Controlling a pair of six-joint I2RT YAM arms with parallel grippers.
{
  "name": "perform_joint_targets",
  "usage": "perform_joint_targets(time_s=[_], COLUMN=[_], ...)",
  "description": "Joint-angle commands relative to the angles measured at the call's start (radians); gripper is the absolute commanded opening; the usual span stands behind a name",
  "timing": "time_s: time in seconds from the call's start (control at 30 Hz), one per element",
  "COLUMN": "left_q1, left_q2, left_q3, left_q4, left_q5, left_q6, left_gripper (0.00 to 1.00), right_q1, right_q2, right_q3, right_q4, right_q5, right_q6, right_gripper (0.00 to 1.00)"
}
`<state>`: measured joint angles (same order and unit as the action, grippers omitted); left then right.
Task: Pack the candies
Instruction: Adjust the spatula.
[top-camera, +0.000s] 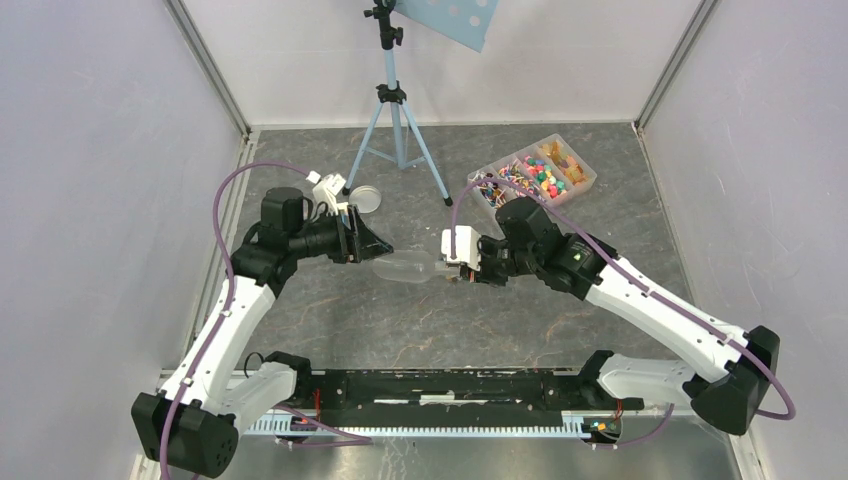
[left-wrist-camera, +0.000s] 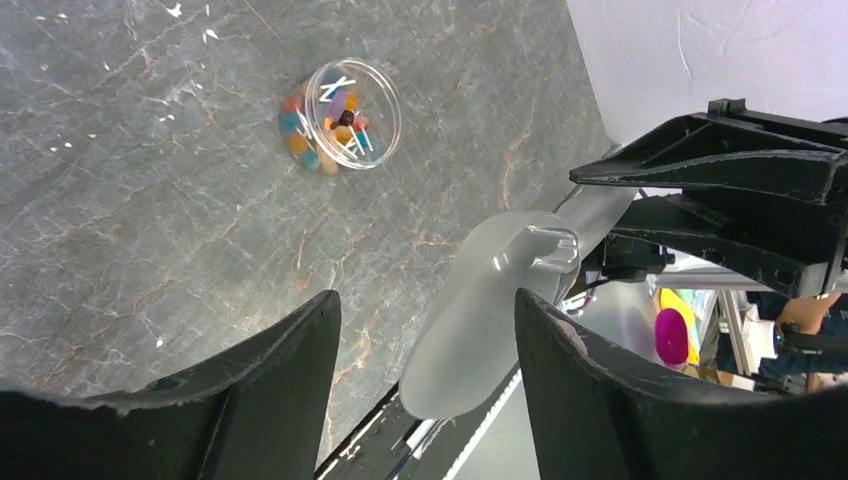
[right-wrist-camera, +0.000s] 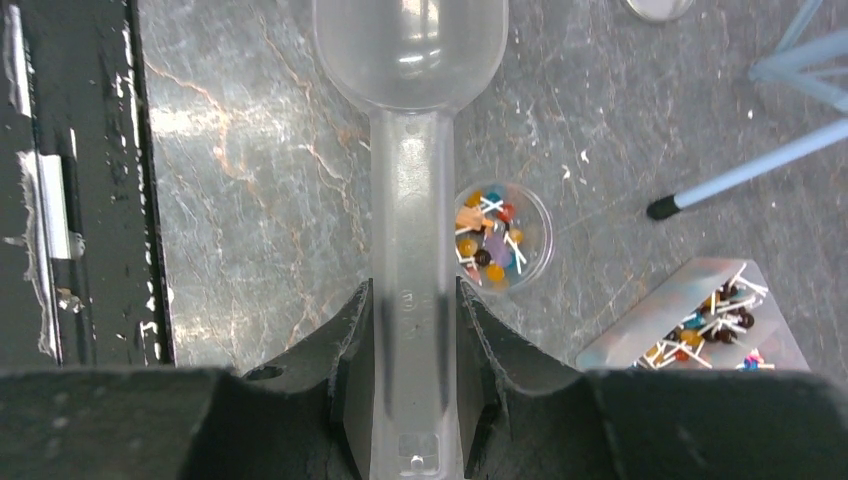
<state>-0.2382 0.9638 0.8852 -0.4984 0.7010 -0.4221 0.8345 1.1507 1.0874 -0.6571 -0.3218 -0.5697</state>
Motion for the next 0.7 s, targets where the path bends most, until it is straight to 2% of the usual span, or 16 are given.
perform_joint_targets(time_s=[0.0, 0.1, 0.2, 0.33, 0.4, 0.5, 0.53, 0.6, 0.67], left_q1=[-0.004, -0.004, -0.004, -0.001, 0.002, 0.012, 0.016, 0.024, 0.032], left_q2=[0.005, 0.011, 0.002, 0.022, 0.039, 0.050, 0.049, 0.036, 0.017], left_q3=[-0.018, -0.033, -0.050, -0.078, -0.081, -0.100, -0.113, -0.150, -0.188], left_q4=[0.027, 0.026, 0.053, 0.153, 0.167, 0.208, 0.244, 0.339, 0.440], left_q5=[0.094, 0.141, 0.160, 0.222, 0.244, 0.276, 0.294, 0.329, 0.357], left_q6=[-0.047, -0.072, -0.119, -0.235, -0.276, -0.338, -0.372, -0.465, -0.575], left_gripper=[0.69, 0.64, 0.51, 0.31, 0.17, 0.02, 0.02, 0.02, 0.02], right_q1=[-0.027, -0.073, -0.115, -0.144, -0.167, -0.233, -0.262, -0.304, -0.331], right_q2=[-0.031, -0.039, -0.027, -0.018, -0.028, -0.058, -0.073, -0.102, -0.137], right_q3=[-0.007, -0.022, -0.017, -0.017, -0.031, -0.070, -0.089, -0.149, -0.228], right_q4=[0.106, 0.147, 0.164, 0.173, 0.189, 0.245, 0.292, 0.396, 0.529], right_q5=[-0.110, -0.164, -0.217, -0.270, -0.289, -0.360, -0.391, -0.448, -0.492], right_q6=[0.000, 0.020, 0.028, 0.025, 0.026, 0.045, 0.071, 0.130, 0.214], right_gripper=[0.00, 0.00, 0.00, 0.02, 0.06, 0.20, 0.28, 0.36, 0.51])
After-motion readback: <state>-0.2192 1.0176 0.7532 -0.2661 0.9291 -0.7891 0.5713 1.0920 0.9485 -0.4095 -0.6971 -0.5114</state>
